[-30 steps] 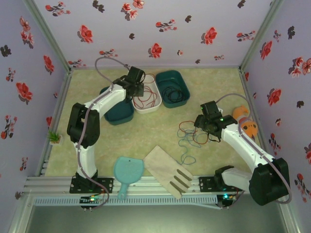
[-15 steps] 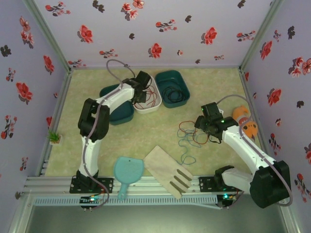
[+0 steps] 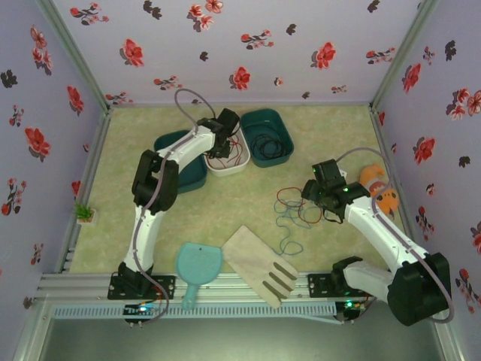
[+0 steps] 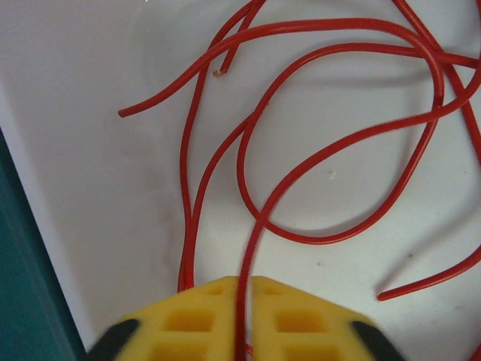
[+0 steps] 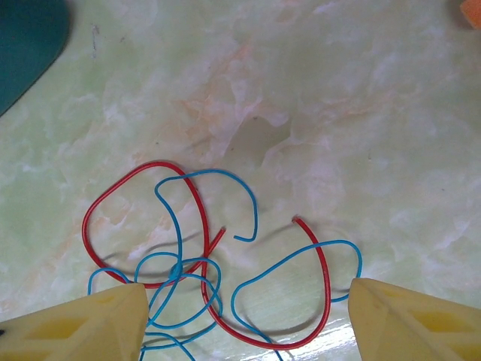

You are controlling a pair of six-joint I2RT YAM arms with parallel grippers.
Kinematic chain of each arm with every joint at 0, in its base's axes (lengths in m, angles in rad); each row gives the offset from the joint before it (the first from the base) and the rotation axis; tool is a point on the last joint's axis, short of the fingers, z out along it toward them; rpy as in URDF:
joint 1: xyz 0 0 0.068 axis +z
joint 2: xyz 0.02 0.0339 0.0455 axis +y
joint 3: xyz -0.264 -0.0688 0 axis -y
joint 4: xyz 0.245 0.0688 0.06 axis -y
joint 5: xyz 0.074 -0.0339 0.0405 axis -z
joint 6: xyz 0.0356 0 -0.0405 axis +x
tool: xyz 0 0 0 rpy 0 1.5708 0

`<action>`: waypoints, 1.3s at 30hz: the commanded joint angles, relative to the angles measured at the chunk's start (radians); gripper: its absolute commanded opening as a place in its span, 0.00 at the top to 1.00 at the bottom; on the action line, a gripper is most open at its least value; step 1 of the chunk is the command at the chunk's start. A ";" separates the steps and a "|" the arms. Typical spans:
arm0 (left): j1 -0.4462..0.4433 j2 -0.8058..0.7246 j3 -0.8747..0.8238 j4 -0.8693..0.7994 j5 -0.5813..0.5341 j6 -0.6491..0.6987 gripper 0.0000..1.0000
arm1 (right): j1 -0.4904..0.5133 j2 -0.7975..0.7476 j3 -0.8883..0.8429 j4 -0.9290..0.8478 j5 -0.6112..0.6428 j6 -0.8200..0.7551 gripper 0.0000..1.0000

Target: Untangle the cables

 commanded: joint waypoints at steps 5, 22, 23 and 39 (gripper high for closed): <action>-0.017 -0.102 0.021 -0.028 -0.024 0.006 0.57 | -0.015 -0.006 0.041 -0.050 0.047 -0.013 0.29; -0.023 -0.381 -0.127 0.072 -0.038 -0.024 0.00 | 0.194 0.215 0.267 -0.137 0.077 -0.050 0.44; -0.023 -0.414 -0.157 0.090 -0.043 -0.030 0.00 | 0.207 0.237 0.277 -0.133 0.066 -0.050 0.45; 0.029 -0.922 -0.696 0.365 -0.124 -0.119 0.00 | 0.238 0.635 0.392 -0.029 -0.062 -0.047 0.49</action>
